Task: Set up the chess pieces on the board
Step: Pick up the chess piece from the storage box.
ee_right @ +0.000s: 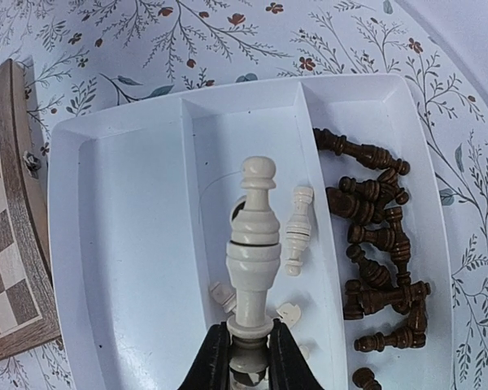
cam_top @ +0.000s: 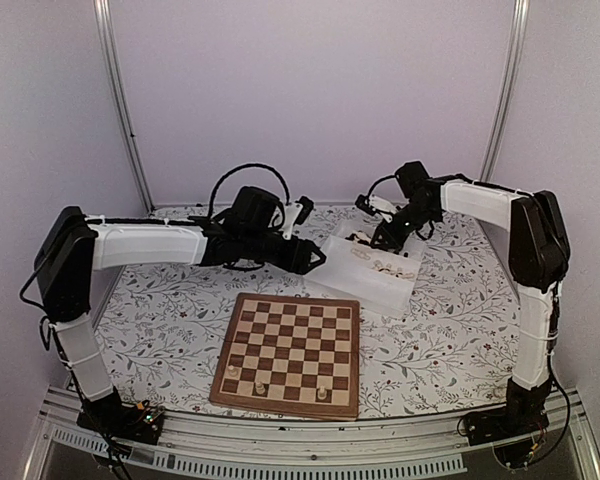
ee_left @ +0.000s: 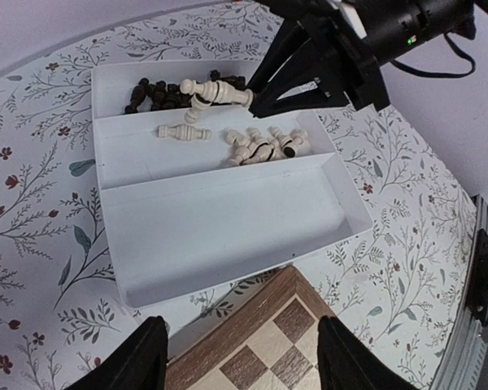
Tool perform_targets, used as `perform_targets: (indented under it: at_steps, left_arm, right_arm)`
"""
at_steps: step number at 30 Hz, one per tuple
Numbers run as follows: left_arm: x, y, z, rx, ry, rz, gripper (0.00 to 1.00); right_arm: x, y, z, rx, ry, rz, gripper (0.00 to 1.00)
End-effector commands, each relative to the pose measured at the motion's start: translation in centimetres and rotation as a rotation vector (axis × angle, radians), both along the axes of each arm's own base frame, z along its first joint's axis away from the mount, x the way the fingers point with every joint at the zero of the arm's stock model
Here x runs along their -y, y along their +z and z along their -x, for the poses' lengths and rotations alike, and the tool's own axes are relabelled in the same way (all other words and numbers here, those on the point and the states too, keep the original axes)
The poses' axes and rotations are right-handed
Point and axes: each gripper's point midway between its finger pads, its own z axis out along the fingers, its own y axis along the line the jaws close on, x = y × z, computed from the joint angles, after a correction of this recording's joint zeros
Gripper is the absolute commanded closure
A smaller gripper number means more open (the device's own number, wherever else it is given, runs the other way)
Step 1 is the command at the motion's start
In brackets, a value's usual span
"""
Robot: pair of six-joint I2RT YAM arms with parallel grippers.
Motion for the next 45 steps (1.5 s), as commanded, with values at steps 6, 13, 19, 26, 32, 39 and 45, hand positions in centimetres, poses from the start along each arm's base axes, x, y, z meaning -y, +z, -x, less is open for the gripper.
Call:
perform_targets:
  at_steps: [6, 13, 19, 26, 32, 39, 45]
  left_arm:
    - [4.2, 2.4, -4.7, -0.023, 0.044, 0.235, 0.35]
    - [5.7, 1.5, -8.6, -0.152, 0.115, 0.399, 0.40]
    - [7.4, 0.7, -10.6, -0.212, 0.135, 0.457, 0.41]
    - [9.6, -0.9, -11.5, -0.294, 0.100, 0.529, 0.42]
    - [10.5, -0.9, -11.7, -0.323, 0.078, 0.571, 0.54]
    - [11.0, -0.5, -11.9, -0.330, 0.060, 0.603, 0.65]
    - [11.4, -0.5, -12.0, -0.336, 0.047, 0.633, 0.80]
  right_arm:
    - [-0.1, 1.7, 0.7, 0.033, 0.023, -0.053, 0.93]
    - [0.0, 2.4, 1.1, 0.059, 0.037, -0.062, 0.93]
    - [-0.4, 3.2, 1.8, 0.070, 0.071, -0.093, 0.93]
    - [-0.6, 3.8, 2.0, 0.080, 0.090, -0.108, 0.93]
    - [-0.5, 3.7, 2.1, 0.074, 0.091, -0.104, 0.93]
    - [-0.6, 3.4, 2.2, 0.070, 0.096, -0.101, 0.92]
    - [-0.5, 3.5, 2.2, 0.069, 0.095, -0.102, 0.92]
